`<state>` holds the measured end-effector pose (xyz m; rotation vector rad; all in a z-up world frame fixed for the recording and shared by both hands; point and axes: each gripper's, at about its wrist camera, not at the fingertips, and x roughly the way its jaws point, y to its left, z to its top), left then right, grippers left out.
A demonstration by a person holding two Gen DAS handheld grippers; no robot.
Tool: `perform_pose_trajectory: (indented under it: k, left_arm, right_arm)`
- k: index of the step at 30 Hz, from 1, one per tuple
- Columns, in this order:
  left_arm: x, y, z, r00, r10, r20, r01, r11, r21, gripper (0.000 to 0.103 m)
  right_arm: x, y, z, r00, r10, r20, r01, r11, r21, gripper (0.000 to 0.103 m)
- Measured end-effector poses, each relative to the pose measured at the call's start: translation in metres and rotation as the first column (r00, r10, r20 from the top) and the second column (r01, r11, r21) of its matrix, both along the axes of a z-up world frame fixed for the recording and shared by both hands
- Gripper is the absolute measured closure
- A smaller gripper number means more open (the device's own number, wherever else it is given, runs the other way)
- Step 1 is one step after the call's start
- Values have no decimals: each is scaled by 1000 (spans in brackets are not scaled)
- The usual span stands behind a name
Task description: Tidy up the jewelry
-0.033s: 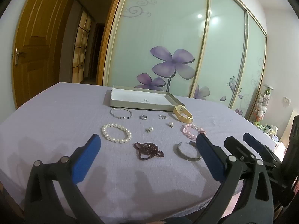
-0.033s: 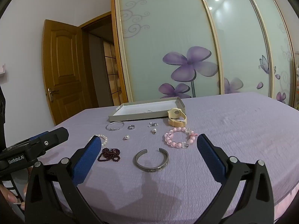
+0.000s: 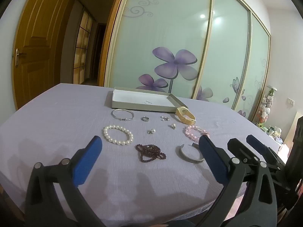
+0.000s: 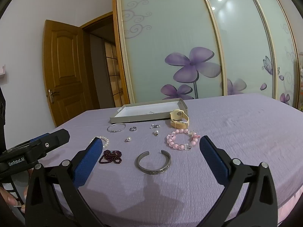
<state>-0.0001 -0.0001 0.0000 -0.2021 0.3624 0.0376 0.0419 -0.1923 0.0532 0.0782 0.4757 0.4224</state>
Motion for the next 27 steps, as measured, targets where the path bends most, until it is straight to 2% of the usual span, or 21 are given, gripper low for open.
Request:
perform_pose_trajectory:
  k: [27]
  left_arm:
    - [3,5,-1,1000,9,-3,-9,1000,-6,2]
  right_arm:
    - [0,-1,1,1000,-1,2,1,1000,0,1]
